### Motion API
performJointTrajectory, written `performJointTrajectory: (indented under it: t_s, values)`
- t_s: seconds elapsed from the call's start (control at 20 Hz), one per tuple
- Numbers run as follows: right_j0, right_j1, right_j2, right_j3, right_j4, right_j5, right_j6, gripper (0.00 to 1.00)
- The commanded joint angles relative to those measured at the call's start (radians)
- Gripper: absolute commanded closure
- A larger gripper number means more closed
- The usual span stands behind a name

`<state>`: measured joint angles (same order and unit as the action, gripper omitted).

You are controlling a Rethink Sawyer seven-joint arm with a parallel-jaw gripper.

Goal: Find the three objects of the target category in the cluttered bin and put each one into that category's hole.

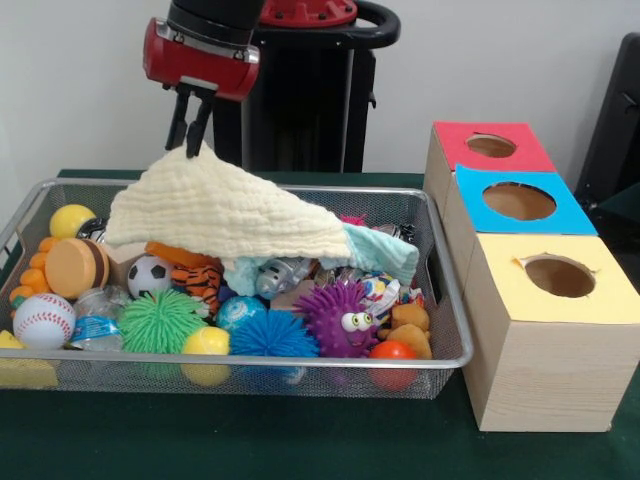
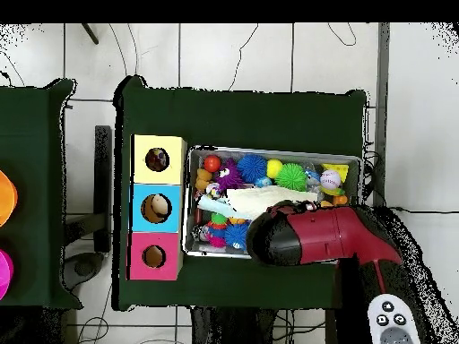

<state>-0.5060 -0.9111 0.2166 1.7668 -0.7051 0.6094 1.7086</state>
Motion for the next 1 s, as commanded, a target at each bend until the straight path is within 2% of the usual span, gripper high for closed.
performJointTrajectory:
  t_s: [0.05, 0.25, 0.55, 0.6, 0.65, 1.0]
  values:
    - [0.008, 0.025, 0.036, -0.034, 0.014, 0.109, -0.067, 1.0]
    - [0.01, 0.042, 0.05, -0.052, 0.04, 0.089, -0.035, 1.0]
    - [0.046, 0.094, 0.026, -0.101, 0.014, 0.061, 0.027, 1.0]
    - [0.051, 0.1, 0.026, -0.11, 0.009, 0.077, 0.014, 1.0]
    - [0.052, 0.103, 0.025, -0.113, 0.01, 0.093, -0.013, 0.0]
    - [0.045, 0.099, 0.03, -0.106, 0.034, 0.092, -0.029, 0.0]
